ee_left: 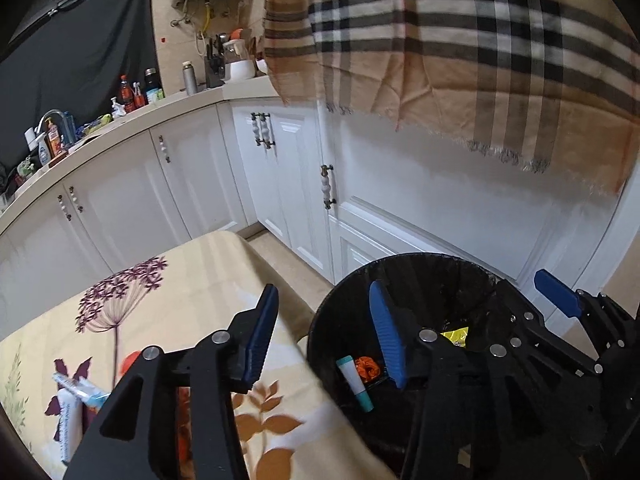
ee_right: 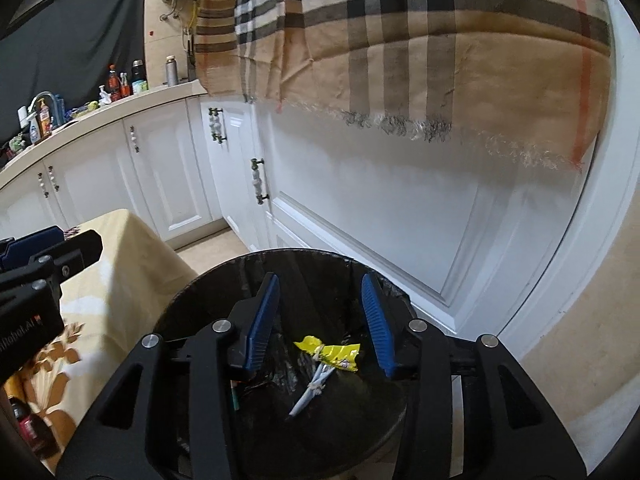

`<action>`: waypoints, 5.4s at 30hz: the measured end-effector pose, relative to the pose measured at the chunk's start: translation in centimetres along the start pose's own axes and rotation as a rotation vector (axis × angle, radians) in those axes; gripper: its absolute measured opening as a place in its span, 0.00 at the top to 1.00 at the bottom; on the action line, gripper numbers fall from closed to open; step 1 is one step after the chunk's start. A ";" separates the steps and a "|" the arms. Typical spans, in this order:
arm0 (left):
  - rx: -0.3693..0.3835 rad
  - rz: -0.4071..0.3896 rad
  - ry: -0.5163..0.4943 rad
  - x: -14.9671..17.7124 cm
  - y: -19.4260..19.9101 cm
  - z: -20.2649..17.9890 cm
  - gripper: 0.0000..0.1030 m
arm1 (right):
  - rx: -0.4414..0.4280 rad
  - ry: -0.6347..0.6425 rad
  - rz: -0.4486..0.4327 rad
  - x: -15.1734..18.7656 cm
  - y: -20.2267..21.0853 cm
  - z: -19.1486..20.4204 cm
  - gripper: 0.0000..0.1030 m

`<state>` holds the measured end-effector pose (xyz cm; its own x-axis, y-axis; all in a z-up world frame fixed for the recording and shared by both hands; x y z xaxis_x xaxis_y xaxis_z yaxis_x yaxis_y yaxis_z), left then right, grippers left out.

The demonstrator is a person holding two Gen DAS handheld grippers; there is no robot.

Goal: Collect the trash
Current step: 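Move both grippers over the bin and release the wrapper and tube, then return to the table and grasp the red spray can with the right gripper, then lift the red can with the right gripper while the left approaches the green bottle, then grasp the green bottle with the left gripper while the right holds the can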

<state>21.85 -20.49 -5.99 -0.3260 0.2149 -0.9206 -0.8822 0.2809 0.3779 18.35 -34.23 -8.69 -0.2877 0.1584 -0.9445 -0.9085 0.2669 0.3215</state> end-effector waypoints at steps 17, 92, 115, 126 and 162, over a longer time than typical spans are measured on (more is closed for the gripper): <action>-0.188 -0.036 0.094 2.0 10.4 11.2 0.50 | -0.191 0.038 -0.032 -1.2 8.2 8.5 0.58; -0.474 0.064 0.276 13.0 19.8 28.1 0.47 | -0.258 0.142 0.246 8.2 16.8 14.7 0.46; -0.441 0.063 0.236 12.9 20.0 26.1 0.47 | -0.347 0.160 0.213 7.4 16.5 16.6 0.78; -0.367 0.098 0.221 12.8 18.3 24.3 0.30 | -0.367 0.135 0.179 5.2 14.7 17.0 0.78; -0.356 0.157 0.166 11.9 16.1 20.7 0.31 | -0.425 0.058 0.184 4.3 13.2 15.8 0.78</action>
<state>10.79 5.93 -8.88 -0.4901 0.0671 -0.8691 -0.8704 -0.0902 0.4840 9.93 -15.00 -7.50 -0.4609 0.1103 -0.8806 -0.8811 -0.1754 0.4392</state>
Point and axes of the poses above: each gripper's, at about its wrist camera, not at the fingertips, and y roughly against the way its jaws point, z to its left, x to its underside, the point moved 8 cm from there along -y, roughly the way its jaws point, and after that the axes turned 15 degrees about -z, right-handed, at the moved point
